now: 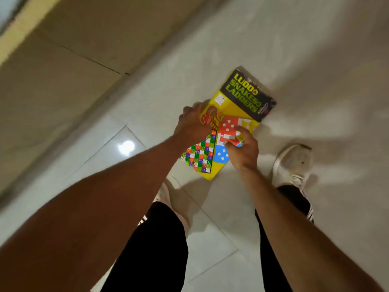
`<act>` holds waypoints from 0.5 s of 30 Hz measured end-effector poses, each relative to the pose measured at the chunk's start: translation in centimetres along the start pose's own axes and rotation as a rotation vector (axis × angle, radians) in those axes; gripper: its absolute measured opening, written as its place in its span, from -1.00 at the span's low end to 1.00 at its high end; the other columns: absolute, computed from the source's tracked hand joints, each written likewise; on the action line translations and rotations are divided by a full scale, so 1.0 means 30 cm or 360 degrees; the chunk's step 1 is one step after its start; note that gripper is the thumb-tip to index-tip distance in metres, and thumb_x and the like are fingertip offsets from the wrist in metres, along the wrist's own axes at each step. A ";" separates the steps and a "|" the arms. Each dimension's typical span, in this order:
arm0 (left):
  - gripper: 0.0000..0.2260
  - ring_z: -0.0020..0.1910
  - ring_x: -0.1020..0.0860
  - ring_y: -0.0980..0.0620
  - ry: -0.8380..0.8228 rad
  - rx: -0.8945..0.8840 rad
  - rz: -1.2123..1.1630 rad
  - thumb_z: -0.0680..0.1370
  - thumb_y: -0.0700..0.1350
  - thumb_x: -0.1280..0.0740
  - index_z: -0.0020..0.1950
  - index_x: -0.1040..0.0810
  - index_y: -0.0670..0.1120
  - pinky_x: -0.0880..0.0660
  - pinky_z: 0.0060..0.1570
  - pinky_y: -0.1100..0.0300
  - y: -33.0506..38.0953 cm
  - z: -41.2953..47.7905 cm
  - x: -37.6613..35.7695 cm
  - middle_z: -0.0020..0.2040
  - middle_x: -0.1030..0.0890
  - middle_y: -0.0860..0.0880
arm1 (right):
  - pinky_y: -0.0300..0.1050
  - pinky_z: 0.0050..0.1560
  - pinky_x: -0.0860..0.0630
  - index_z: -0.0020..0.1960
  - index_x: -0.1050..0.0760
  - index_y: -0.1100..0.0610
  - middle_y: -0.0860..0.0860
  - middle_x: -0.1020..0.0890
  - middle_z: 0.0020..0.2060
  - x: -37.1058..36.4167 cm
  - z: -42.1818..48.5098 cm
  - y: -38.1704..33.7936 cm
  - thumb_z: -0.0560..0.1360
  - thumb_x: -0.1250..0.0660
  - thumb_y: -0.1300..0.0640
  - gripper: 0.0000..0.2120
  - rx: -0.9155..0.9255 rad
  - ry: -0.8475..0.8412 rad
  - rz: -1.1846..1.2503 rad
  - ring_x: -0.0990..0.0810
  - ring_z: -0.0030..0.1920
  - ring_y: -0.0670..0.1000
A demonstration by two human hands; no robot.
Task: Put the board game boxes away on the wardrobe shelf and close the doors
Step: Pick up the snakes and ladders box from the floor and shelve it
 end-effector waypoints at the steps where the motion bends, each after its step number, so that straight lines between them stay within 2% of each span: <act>1: -0.48 0.19 -0.46 -0.24 -0.0004 -0.0016 0.0042 0.42 0.01 -0.34 0.36 -0.33 0.06 -0.41 0.22 0.00 0.010 0.024 -0.016 0.18 -0.44 -0.15 | -0.06 0.16 -0.54 0.19 -0.55 0.00 0.07 -0.60 0.08 0.001 0.011 -0.003 0.30 -0.45 0.17 -0.54 0.0035 0.0046 0.0030 -0.59 0.09 0.04; 3: -0.48 0.16 -0.46 -0.26 -0.0051 0.0037 0.0062 0.41 0.01 -0.35 0.36 -0.33 0.09 -0.42 0.18 0.00 0.014 0.030 -0.029 0.14 -0.43 -0.15 | -0.03 0.21 -0.52 0.21 -0.55 0.00 0.07 -0.57 0.10 0.012 0.003 -0.017 0.31 -0.45 0.19 -0.53 0.0073 0.0072 0.0077 -0.56 0.12 0.04; 6: -0.44 0.07 -0.54 -0.24 -0.0053 0.0049 0.0011 0.29 0.03 -0.31 0.30 -0.37 0.15 -0.54 0.12 -0.10 0.035 -0.040 0.010 0.08 -0.49 -0.14 | -0.19 0.19 -0.48 0.26 -0.54 0.06 0.04 -0.49 0.07 0.067 -0.061 -0.068 0.35 -0.45 0.30 -0.51 0.0155 0.0024 0.0092 -0.52 0.12 0.03; 10: -0.52 -0.04 -0.62 -0.14 -0.0027 0.0076 -0.0162 0.21 0.09 -0.30 0.13 -0.46 0.23 -0.60 0.00 -0.13 0.090 -0.240 0.114 0.02 -0.57 -0.09 | -0.61 0.03 -0.28 0.28 -0.52 0.09 0.14 -0.47 0.12 0.250 -0.224 -0.220 0.35 -0.45 0.35 -0.47 0.0300 -0.0033 0.0050 -0.42 0.09 -0.11; 12: -0.55 -0.03 -0.64 -0.09 -0.0053 0.0092 -0.0254 0.25 0.08 -0.34 0.15 -0.47 0.26 -0.62 0.00 -0.12 0.138 -0.377 0.161 0.05 -0.59 -0.08 | -0.64 0.04 -0.25 0.28 -0.52 0.08 0.13 -0.46 0.14 0.362 -0.329 -0.290 0.34 -0.46 0.36 -0.47 0.0342 -0.0079 0.0049 -0.43 0.11 -0.09; 15: -0.58 -0.02 -0.64 -0.01 -0.0030 0.0101 -0.0396 0.32 0.01 -0.37 0.16 -0.48 0.24 -0.63 -0.01 -0.05 0.382 -0.727 0.318 0.10 -0.57 -0.07 | -0.51 0.17 -0.32 0.25 -0.53 0.06 0.13 -0.48 0.15 0.639 -0.562 -0.474 0.34 -0.47 0.33 -0.49 0.0439 -0.0134 0.0049 -0.45 0.19 -0.02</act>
Point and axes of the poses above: each hand's wrist, its own z-axis towards the middle knuckle, its own x-axis out of the back of the hand, y = z × x, the point moved 8 cm from there along z, towards the middle knuckle
